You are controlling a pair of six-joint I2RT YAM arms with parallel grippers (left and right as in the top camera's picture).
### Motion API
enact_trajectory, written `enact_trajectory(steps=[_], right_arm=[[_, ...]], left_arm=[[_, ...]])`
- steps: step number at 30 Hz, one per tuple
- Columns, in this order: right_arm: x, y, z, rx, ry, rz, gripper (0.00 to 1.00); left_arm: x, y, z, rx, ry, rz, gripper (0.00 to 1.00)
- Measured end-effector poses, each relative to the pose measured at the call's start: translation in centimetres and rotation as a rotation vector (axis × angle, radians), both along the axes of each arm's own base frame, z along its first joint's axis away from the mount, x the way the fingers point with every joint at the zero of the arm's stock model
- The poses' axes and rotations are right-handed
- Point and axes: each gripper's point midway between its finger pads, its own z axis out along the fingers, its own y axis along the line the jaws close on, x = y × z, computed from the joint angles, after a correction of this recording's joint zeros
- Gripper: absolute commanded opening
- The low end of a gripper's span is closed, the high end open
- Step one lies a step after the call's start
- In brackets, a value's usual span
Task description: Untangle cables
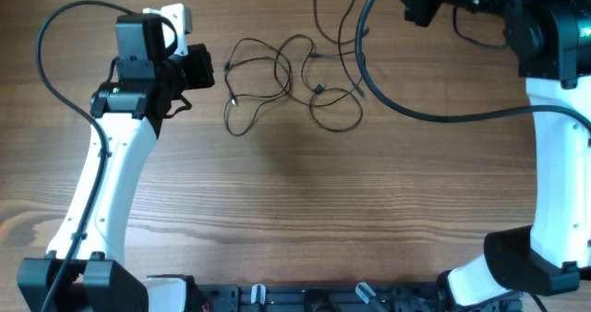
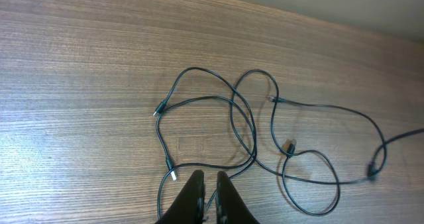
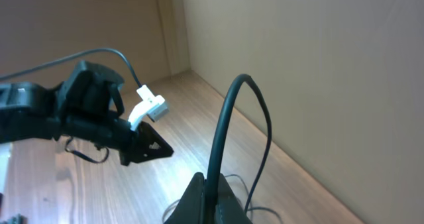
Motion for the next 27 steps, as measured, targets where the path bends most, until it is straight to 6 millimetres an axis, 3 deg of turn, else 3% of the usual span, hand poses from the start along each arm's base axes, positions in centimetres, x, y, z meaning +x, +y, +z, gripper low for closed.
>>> enact_trajectory(steps=[6, 12, 15, 21, 27], right_arm=[[-1.8, 1.5, 2.4, 0.000, -0.230, 0.195, 0.04], [-3.8, 2.1, 1.7, 0.031, -0.164, 0.294, 0.04], [-2.3, 1.2, 0.5, 0.010, -0.061, 0.168, 0.04], [1.7, -2.4, -2.6, -0.039, 0.157, -0.218, 0.04], [3.1, -5.3, -4.5, -0.050, 0.276, -0.457, 0.04]], left_arm=[[-0.1, 0.0, -0.1, 0.000, 0.003, 0.000, 0.08], [-0.1, 0.0, -0.1, 0.000, 0.004, 0.000, 0.08], [-0.1, 0.0, -0.1, 0.000, 0.004, 0.000, 0.08], [-0.1, 0.0, -0.1, 0.000, 0.004, 0.000, 0.08], [-0.1, 0.0, -0.1, 0.000, 0.004, 0.000, 0.08]])
